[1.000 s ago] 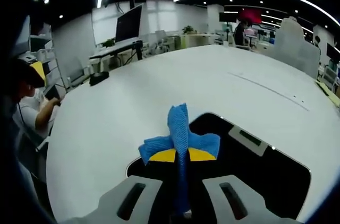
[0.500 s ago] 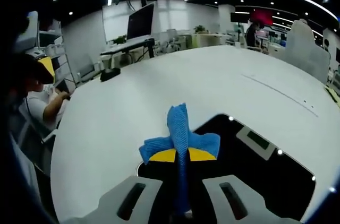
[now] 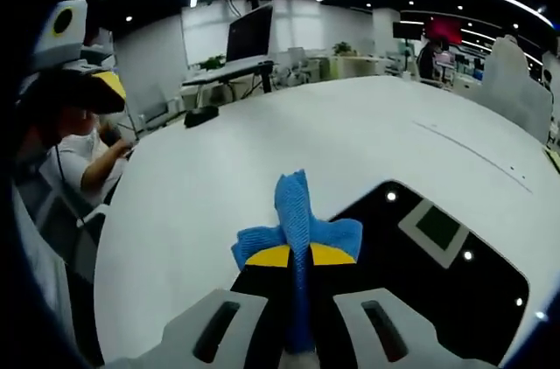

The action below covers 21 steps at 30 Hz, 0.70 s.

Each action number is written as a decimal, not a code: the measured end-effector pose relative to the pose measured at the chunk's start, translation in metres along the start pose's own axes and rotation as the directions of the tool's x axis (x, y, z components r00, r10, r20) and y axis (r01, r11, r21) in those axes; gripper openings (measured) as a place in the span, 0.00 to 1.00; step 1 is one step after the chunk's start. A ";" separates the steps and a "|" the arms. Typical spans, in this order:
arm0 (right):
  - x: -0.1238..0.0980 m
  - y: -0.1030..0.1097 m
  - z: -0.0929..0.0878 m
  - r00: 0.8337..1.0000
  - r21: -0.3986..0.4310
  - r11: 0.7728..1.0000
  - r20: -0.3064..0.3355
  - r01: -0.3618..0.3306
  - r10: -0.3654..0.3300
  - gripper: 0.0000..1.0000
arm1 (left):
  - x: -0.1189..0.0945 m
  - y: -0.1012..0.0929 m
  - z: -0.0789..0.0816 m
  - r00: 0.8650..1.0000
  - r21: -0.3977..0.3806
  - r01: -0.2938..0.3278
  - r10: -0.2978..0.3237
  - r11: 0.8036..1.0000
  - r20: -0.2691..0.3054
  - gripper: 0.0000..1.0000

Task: Wipe the mirror surface with the cleaning cloth until all visible marks leave the cleaned area.

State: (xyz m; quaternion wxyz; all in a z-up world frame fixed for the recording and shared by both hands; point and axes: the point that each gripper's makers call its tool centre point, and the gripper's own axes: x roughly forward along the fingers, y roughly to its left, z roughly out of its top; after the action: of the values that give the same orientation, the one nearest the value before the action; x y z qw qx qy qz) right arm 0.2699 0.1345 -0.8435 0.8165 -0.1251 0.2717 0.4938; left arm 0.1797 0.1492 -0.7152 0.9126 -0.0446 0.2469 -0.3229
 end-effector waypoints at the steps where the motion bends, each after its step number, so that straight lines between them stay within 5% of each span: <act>1: 0.000 0.001 0.000 1.000 -0.003 1.000 -0.001 -0.001 0.001 0.01 | 0.000 0.000 0.000 1.000 0.000 0.000 0.000 1.000 0.000 0.51; 21: 0.004 0.010 0.002 1.000 -0.051 0.999 -0.017 0.017 -0.018 0.01 | -0.004 -0.002 0.000 1.000 0.017 -0.001 0.001 1.000 -0.014 0.52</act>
State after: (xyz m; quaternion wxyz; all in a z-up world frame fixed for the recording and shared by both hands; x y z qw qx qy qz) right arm 0.2634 0.1430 -0.8437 0.8150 -0.1526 0.2649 0.4923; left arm 0.1761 0.1499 -0.7131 0.9114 -0.0346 0.2505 -0.3247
